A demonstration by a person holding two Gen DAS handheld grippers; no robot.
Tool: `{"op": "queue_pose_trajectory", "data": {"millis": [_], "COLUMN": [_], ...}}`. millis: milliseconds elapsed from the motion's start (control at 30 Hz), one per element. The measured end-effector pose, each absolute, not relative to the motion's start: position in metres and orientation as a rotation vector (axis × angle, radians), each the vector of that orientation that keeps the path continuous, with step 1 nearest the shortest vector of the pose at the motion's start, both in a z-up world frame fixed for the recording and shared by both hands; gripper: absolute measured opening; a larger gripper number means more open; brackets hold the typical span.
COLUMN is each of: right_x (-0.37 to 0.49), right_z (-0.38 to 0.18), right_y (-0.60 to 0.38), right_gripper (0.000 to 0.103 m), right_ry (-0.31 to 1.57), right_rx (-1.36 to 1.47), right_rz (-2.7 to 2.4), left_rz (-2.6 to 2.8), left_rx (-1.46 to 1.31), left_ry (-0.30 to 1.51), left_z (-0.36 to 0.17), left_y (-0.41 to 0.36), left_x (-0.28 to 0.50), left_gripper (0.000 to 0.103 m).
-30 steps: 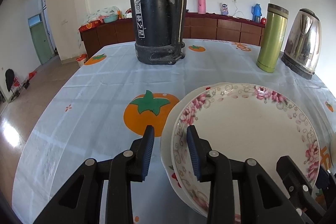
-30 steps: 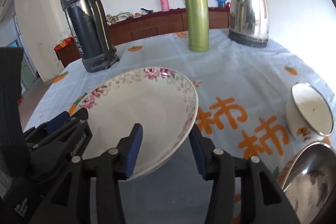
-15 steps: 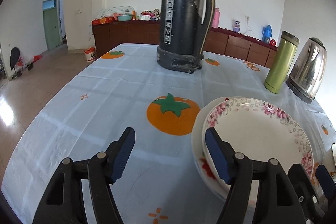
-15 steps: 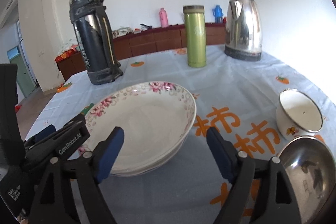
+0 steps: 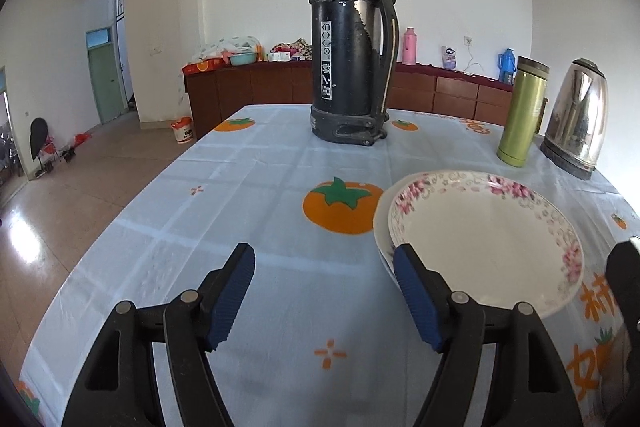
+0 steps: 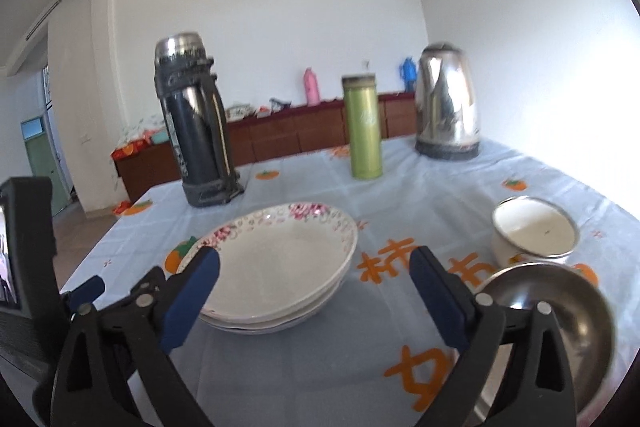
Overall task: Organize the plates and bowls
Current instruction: 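Withdraw both grippers from the plate stack toward the stainless steel bowl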
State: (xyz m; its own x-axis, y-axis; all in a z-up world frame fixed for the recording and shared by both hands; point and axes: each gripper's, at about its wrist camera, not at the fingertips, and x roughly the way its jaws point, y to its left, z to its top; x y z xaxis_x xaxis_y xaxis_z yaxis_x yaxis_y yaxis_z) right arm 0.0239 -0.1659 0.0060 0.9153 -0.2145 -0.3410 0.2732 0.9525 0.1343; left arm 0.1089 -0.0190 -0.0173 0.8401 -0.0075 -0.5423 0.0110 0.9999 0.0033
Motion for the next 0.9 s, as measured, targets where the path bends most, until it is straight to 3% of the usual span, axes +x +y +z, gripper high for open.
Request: {"op": "queue_pose_trajectory", "data": {"millis": [900], "right_x": [-0.088], "right_z": [0.013], "right_y": [-0.161], "right_gripper": [0.099], "right_ry": [0.252], "right_rx": [0.141], "right_rz": [-0.269], "left_rz": [-0.068], "left_rx": [0.057], "left_ry": [0.562], "left_z": [-0.014], "left_y": [-0.031], "left_x": [0.014], "left_gripper": [0.074]}}
